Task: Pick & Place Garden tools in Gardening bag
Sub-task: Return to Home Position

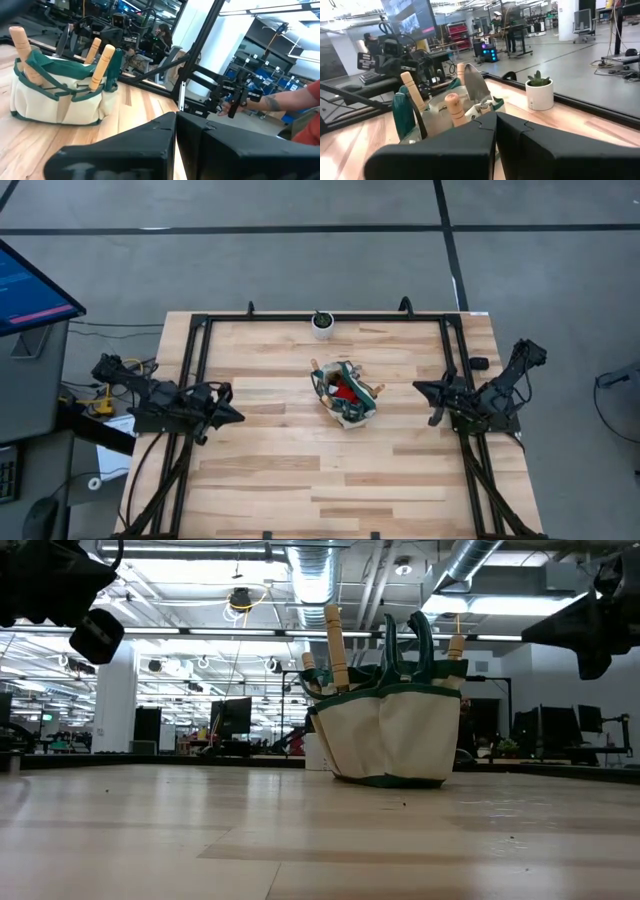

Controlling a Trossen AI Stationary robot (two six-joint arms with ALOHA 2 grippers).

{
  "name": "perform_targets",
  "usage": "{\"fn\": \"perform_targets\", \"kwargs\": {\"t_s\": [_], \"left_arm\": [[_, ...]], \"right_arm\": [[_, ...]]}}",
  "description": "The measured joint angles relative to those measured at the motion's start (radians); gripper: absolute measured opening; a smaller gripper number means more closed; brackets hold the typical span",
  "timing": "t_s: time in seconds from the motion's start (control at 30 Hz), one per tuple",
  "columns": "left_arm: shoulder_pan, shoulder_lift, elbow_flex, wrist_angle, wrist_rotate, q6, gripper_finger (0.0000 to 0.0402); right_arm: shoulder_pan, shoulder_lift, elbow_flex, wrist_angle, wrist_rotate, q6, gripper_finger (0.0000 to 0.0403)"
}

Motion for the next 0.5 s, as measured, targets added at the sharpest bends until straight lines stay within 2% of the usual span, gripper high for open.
{"fn": "perform_targets", "kwargs": {"t_s": [0.5], "left_arm": [[0.0,0.0,0.0,0.005,-0.002,-0.002,0.0001]], "right_arm": [[0.043,0.0,-0.001,0.0,-0.033,-0.086,0.0]]}}
